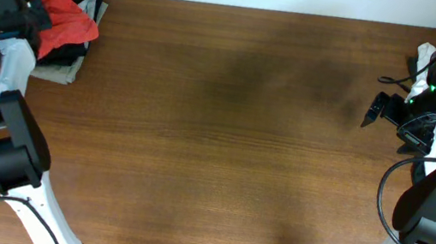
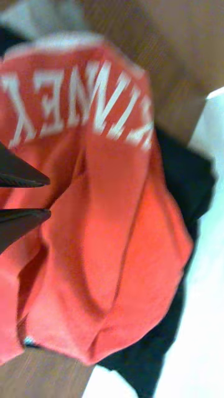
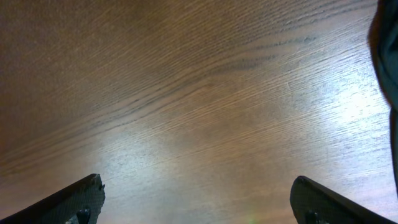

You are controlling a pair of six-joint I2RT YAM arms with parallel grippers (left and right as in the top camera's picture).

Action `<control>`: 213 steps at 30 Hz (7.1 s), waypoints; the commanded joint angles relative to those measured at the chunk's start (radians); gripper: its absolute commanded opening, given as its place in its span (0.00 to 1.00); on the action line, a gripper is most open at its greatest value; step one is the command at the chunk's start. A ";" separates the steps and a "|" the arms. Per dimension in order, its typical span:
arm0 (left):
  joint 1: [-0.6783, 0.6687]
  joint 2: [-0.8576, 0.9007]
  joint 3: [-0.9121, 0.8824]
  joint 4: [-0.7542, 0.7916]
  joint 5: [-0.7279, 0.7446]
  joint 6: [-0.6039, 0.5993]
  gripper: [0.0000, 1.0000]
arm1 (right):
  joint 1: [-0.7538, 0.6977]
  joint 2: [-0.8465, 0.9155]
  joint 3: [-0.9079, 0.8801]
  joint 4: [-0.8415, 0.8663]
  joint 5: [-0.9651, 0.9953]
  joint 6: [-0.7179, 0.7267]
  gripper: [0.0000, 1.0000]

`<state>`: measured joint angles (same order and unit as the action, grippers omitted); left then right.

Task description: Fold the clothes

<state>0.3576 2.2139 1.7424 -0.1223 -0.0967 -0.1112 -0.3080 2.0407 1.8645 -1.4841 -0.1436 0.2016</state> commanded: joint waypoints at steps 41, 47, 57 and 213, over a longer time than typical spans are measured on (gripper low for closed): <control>0.115 -0.111 0.085 -0.321 -0.030 0.123 0.04 | 0.000 -0.033 0.008 0.000 -0.002 -0.003 0.99; 0.115 -0.023 0.084 -0.373 0.125 0.080 0.01 | 0.000 -0.033 0.008 0.000 -0.002 -0.003 0.99; 0.115 0.072 0.086 -0.512 0.180 0.074 0.00 | 0.000 -0.033 0.008 0.000 -0.002 -0.003 0.99; -0.321 -1.930 -1.464 0.040 0.455 0.082 0.99 | 0.327 -2.037 -1.859 1.420 -0.031 -0.265 0.99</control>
<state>0.0330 0.4404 0.4278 -0.2127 0.3862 -0.0303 0.0204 0.0101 0.0105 -0.0563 -0.1806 -0.0601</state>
